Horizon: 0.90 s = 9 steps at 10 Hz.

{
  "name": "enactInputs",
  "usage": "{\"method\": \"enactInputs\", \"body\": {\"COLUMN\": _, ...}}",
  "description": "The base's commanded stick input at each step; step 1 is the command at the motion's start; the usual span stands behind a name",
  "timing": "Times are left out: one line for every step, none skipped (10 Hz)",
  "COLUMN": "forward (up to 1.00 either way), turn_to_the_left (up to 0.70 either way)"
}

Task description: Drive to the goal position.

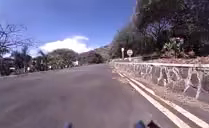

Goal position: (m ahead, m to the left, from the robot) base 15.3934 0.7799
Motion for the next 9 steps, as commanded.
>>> {"method": "enactInputs", "body": {"forward": 0.50, "turn_to_the_left": 0.00}}
{"method": "enactInputs", "body": {"forward": 0.50, "turn_to_the_left": 0.00}}
{"method": "enactInputs", "body": {"forward": 0.50, "turn_to_the_left": 0.00}}
{"method": "enactInputs", "body": {"forward": 0.50, "turn_to_the_left": 0.00}}
{"method": "enactInputs", "body": {"forward": 0.50, "turn_to_the_left": 0.00}}
{"method": "enactInputs", "body": {"forward": 0.50, "turn_to_the_left": 0.00}}
{"method": "enactInputs", "body": {"forward": 0.50, "turn_to_the_left": 0.00}}
{"method": "enactInputs", "body": {"forward": 0.50, "turn_to_the_left": 0.00}}
{"method": "enactInputs", "body": {"forward": 0.50, "turn_to_the_left": 0.00}}
